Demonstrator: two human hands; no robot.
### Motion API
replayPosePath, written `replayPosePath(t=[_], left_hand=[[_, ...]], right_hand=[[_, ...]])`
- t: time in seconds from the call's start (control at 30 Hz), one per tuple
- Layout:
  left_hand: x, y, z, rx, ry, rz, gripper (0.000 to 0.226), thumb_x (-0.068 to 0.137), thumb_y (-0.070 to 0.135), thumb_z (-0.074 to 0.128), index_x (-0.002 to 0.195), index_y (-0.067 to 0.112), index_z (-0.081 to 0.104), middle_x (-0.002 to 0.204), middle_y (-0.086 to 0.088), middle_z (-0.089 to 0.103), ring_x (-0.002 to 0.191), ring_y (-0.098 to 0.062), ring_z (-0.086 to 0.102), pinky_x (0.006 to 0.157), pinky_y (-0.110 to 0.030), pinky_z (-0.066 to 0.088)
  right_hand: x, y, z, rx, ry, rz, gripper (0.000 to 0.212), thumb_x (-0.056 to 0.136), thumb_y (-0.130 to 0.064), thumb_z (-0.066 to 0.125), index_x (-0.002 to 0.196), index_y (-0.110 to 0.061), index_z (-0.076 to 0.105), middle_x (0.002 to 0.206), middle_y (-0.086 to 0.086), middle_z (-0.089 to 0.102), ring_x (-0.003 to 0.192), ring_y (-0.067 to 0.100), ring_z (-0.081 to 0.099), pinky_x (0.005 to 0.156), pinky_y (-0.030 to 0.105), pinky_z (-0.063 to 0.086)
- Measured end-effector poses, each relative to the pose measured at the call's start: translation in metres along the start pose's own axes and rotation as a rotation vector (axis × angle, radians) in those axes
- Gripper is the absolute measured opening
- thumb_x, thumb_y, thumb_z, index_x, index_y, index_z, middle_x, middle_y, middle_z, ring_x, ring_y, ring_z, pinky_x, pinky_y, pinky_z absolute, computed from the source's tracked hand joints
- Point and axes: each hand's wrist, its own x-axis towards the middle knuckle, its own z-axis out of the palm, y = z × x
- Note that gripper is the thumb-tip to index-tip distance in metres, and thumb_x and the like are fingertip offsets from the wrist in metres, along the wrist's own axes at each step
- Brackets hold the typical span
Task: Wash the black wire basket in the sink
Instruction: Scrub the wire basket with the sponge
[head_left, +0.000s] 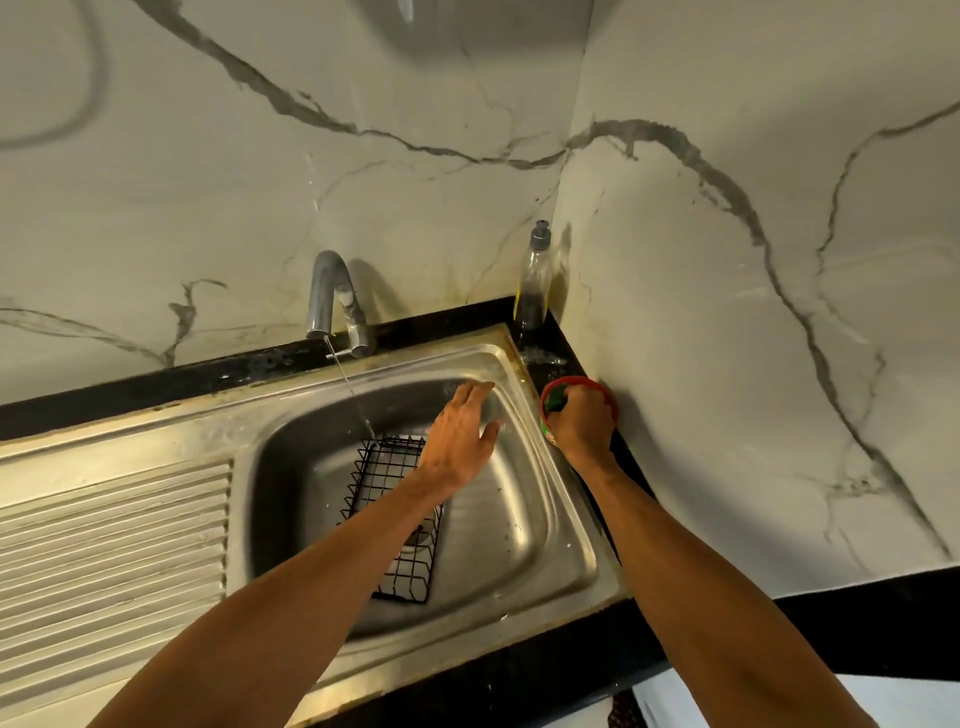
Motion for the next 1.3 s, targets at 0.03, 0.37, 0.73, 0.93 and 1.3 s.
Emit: replayPosePath(t=[0.03,0.37,0.73,0.93,1.3], left_hand=[[-0.002,-0.003,-0.001,0.002,0.001,-0.009,0.057,0.097,0.021,0.065,0.149,0.014,0.042,0.149,-0.007,0.047,0.131,-0.026,0.054,0.111,-0.042,0.046],[-0.025,-0.027,-0.029,0.035,-0.015,-0.091,0.058,0.097,0.016,0.064,0.151,0.012,0.042,0.152,-0.007,0.043,0.126,-0.026,0.057,0.111,-0.039,0.046],[-0.082,-0.102,-0.045,0.029,0.066,-0.467,0.055,0.094,0.016,0.065,0.146,0.015,0.047,0.144,-0.004,0.051,0.125,-0.026,0.057,0.102,-0.044,0.052],[-0.098,-0.141,-0.007,0.071,-0.135,-0.732,0.104,0.076,0.058,0.079,0.157,0.025,0.023,0.158,-0.008,0.033,0.145,-0.034,0.035,0.113,-0.061,0.037],[-0.084,-0.138,0.048,0.2,-0.25,-0.891,0.152,0.053,0.081,0.079,0.154,0.038,-0.027,0.168,-0.015,-0.009,0.151,-0.048,0.003,0.11,-0.078,0.021]], right_hand=[[0.001,-0.001,0.001,0.0,0.003,-0.004,0.021,0.072,-0.014,0.076,0.093,-0.01,0.074,0.095,0.011,0.073,0.088,0.031,0.068,0.077,0.038,0.058],[-0.011,-0.019,-0.019,0.006,0.223,-0.051,0.009,0.078,-0.01,0.069,0.084,-0.005,0.074,0.085,0.016,0.069,0.079,0.034,0.064,0.066,0.041,0.055],[-0.069,-0.089,0.018,0.49,-0.01,-0.142,0.012,0.078,-0.002,0.074,0.088,-0.007,0.07,0.082,0.001,0.068,0.07,0.013,0.059,0.061,0.019,0.046],[-0.085,-0.079,0.089,0.516,-0.156,-0.083,0.022,0.083,-0.012,0.074,0.101,-0.023,0.07,0.093,-0.004,0.073,0.081,0.015,0.069,0.072,0.044,0.06],[-0.082,-0.052,0.129,0.537,-0.227,-0.027,0.048,0.082,-0.01,0.073,0.102,-0.054,0.07,0.099,-0.014,0.073,0.08,0.015,0.072,0.072,0.046,0.061]])
